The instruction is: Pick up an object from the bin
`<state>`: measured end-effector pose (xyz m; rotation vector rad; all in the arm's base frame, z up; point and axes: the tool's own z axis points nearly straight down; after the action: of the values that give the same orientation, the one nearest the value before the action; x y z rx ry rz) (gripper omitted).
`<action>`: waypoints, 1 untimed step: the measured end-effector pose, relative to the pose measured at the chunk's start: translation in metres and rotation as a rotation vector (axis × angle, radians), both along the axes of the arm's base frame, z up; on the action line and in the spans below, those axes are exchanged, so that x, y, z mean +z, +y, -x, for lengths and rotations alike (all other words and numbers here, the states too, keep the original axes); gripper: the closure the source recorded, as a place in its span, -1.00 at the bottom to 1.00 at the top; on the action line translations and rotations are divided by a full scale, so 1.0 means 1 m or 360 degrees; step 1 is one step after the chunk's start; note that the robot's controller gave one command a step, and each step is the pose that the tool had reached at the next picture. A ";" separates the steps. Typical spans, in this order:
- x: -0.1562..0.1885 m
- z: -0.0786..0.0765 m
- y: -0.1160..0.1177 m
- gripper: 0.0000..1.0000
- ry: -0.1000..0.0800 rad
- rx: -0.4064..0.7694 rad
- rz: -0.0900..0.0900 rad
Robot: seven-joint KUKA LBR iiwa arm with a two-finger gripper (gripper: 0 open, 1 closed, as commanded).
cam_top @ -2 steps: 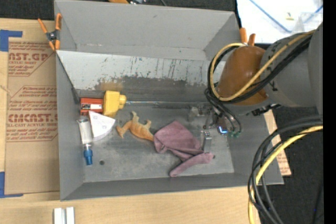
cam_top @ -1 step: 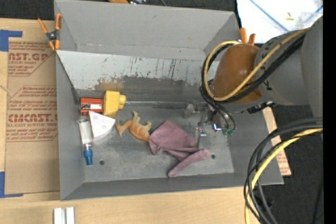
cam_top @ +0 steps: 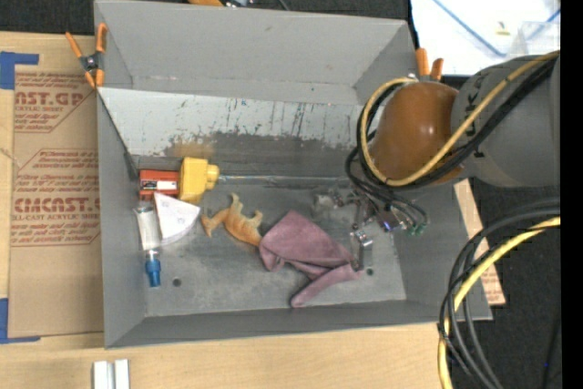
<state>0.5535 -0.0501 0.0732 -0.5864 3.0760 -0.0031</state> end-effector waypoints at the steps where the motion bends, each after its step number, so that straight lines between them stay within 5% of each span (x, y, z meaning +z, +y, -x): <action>1: -0.001 0.001 0.019 -1.00 -0.0005 -0.0046 0.0000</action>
Offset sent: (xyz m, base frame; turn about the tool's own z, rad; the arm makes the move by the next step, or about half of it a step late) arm -0.0317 0.0046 0.0665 -0.1168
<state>0.5529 -0.0312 0.0717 -0.5408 3.0810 -0.0048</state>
